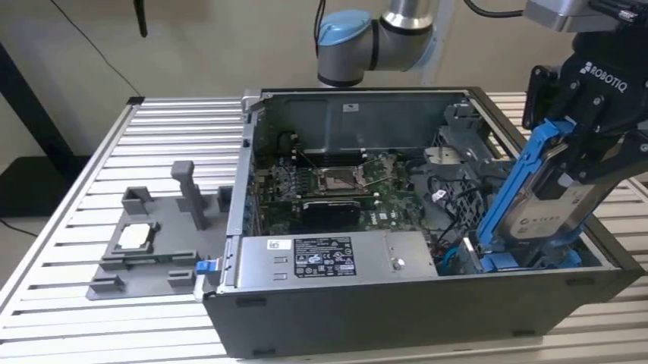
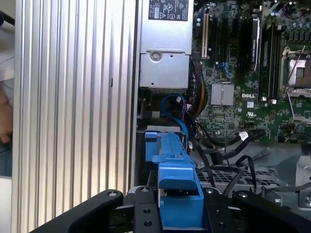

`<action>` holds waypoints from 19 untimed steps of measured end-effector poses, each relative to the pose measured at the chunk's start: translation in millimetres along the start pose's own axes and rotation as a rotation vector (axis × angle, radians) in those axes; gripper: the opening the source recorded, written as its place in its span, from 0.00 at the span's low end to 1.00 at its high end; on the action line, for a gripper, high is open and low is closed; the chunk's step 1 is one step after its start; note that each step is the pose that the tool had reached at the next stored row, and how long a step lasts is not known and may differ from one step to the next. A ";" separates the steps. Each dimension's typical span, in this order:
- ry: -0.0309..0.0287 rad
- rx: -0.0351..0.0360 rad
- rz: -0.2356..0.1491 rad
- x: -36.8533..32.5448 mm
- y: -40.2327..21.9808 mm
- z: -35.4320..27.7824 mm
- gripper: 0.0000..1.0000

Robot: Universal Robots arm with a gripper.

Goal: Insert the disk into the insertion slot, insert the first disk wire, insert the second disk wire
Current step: 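Insert the disk into the insertion slot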

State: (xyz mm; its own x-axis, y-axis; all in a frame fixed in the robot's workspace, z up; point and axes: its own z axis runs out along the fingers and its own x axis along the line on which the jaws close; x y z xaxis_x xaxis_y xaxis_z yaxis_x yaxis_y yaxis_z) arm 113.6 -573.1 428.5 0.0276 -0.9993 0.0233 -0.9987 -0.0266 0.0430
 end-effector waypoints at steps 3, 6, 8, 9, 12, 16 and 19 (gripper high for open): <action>0.0000 0.0001 -0.003 -0.1 -0.1 3.1 0.33; 0.0001 0.0004 -0.004 -0.3 -0.3 5.1 0.33; 0.0001 0.0007 -0.004 -0.8 -0.3 5.9 0.33; 0.0002 0.0008 -0.004 -1.2 -0.3 6.1 0.33; 0.0000 0.0011 -0.004 -2.2 -0.4 7.5 0.33; 0.0002 0.0013 -0.004 -2.9 -1.1 9.6 0.33; 0.0003 0.0013 -0.004 -3.5 -2.5 11.3 0.33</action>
State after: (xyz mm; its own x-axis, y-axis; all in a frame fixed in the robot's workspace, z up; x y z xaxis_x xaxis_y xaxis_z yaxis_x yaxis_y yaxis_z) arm 115.6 -569.8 417.0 0.0316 -0.9992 0.0234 -0.9987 -0.0306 0.0417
